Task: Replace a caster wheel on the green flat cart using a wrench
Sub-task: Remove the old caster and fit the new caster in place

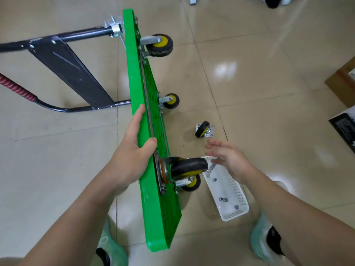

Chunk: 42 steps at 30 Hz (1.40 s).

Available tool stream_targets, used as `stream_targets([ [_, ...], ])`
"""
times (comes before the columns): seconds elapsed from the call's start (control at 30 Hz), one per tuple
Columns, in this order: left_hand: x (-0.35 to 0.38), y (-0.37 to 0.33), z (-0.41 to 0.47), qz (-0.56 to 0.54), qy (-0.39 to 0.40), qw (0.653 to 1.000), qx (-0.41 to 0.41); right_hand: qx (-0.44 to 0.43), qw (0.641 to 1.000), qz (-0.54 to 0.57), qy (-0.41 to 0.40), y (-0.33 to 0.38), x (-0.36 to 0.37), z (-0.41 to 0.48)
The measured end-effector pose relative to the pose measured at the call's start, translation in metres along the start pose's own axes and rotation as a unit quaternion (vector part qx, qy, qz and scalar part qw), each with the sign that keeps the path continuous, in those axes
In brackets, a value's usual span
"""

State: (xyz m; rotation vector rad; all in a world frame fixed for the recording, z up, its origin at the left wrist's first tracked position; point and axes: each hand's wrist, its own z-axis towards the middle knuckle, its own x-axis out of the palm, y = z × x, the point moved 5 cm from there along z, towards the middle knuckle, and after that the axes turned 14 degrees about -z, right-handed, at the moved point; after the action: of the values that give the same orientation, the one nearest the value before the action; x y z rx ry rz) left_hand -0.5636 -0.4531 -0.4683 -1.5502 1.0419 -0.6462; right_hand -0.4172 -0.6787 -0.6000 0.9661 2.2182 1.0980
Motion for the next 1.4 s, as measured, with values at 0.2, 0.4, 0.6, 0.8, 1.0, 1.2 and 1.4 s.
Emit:
stream_targets([
  [0.2,0.002,-0.003,-0.001,0.007,0.005,1.000,-0.004,-0.156,0.904,-0.325,0.230,0.067,0.052,-0.053],
  [0.4,0.000,-0.005,-0.003,-0.005,0.001,1.000,-0.007,-0.211,0.889,-0.378,0.149,0.064,0.071,-0.052],
  [0.6,-0.002,-0.003,-0.004,-0.014,0.011,1.000,-0.014,-0.236,0.883,-0.397,0.086,0.070,0.063,-0.060],
  [0.8,-0.001,-0.006,-0.005,0.011,0.004,1.000,-0.010,-0.204,0.899,-0.386,0.015,0.054,0.041,-0.064],
  [1.0,0.002,-0.009,-0.006,0.028,-0.009,0.999,-0.013,-0.091,0.943,-0.301,-0.108,0.020,0.012,-0.028],
  [1.2,-0.009,-0.011,0.000,-0.021,0.006,0.999,-0.044,-0.016,0.940,-0.302,-0.158,-0.008,0.019,0.050],
  [1.4,-0.006,-0.006,0.005,-0.001,0.050,0.998,-0.031,0.051,0.936,-0.309,-0.160,-0.032,0.055,0.122],
])
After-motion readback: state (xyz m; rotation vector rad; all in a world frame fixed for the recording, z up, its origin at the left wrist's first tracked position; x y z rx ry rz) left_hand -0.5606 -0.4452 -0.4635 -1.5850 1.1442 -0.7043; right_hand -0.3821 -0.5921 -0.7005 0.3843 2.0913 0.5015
